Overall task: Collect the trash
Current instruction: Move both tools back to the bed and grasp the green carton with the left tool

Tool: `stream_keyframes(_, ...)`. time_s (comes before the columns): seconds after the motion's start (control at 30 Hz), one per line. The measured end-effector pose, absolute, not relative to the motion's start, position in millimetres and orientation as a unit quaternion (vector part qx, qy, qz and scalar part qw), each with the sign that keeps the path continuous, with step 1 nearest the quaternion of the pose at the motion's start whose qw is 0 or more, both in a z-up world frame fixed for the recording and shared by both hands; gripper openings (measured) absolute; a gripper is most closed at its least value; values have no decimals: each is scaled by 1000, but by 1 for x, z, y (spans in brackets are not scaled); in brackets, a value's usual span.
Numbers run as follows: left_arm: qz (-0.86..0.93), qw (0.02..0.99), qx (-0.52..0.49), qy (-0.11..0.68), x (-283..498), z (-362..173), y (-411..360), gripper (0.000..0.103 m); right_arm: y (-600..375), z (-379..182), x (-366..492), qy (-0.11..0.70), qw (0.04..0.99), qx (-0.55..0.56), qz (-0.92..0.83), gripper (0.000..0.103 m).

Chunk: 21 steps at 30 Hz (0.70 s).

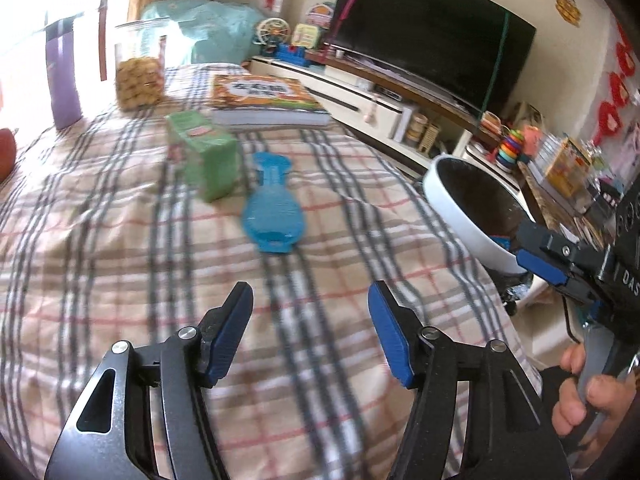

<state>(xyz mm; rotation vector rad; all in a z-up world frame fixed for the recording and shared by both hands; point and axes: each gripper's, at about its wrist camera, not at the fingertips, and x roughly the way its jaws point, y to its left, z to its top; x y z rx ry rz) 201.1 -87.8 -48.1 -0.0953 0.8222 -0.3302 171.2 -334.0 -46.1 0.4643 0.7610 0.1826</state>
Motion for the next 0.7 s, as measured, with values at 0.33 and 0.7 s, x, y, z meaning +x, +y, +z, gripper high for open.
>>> stream_keyframes(0.33,-124,911,-55,391,218,-48,-55,64,-295,-46,172,370,901,194,115,85)
stream_keyframes(0.7,-63,918,-39,389,294,-51,-60,71,-284,-51,172,371,904,174,120,85)
